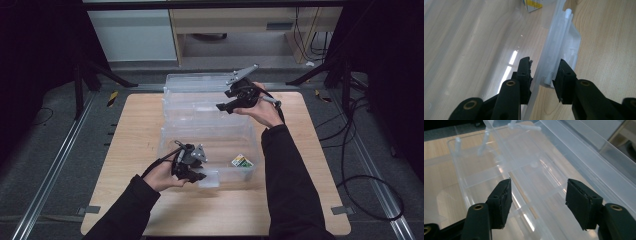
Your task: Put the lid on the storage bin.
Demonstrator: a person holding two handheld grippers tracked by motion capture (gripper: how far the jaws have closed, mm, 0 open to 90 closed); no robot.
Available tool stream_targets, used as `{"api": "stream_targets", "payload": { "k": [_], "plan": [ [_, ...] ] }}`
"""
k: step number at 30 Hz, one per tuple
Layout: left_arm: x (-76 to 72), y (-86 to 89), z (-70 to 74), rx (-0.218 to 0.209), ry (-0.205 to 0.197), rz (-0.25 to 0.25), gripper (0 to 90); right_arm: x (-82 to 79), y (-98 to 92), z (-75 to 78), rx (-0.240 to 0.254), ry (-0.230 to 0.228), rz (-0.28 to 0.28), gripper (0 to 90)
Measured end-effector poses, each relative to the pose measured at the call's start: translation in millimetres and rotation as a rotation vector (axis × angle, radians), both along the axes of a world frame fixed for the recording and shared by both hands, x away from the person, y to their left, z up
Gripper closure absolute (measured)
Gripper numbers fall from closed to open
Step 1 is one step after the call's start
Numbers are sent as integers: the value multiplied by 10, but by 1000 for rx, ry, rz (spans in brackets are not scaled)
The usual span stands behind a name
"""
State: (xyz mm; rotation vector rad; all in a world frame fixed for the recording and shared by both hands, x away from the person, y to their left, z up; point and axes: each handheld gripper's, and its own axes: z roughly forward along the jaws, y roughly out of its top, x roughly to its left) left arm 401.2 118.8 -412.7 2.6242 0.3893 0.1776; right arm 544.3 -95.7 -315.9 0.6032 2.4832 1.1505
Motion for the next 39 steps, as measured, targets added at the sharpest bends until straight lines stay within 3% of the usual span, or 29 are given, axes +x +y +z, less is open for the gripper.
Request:
{"api": "stream_targets", "payload": {
  "k": [8,19,23,28,39],
  "plan": [
    [2,11,2,-1,1,-5,686,120,163,-26,-30,15,40,469],
    [5,21,5,2,5,-8,686,180,227,-115,-51,76,90,701],
    [8,20,5,1,6,-7,686,196,238,-91,-60,100,107,730],
    [16,20,7,3,10,-3,686,205,309,-26,-123,123,131,769],
    [25,22,7,1,23,-3,685,246,347,70,-187,214,157,827]
  ]
}}
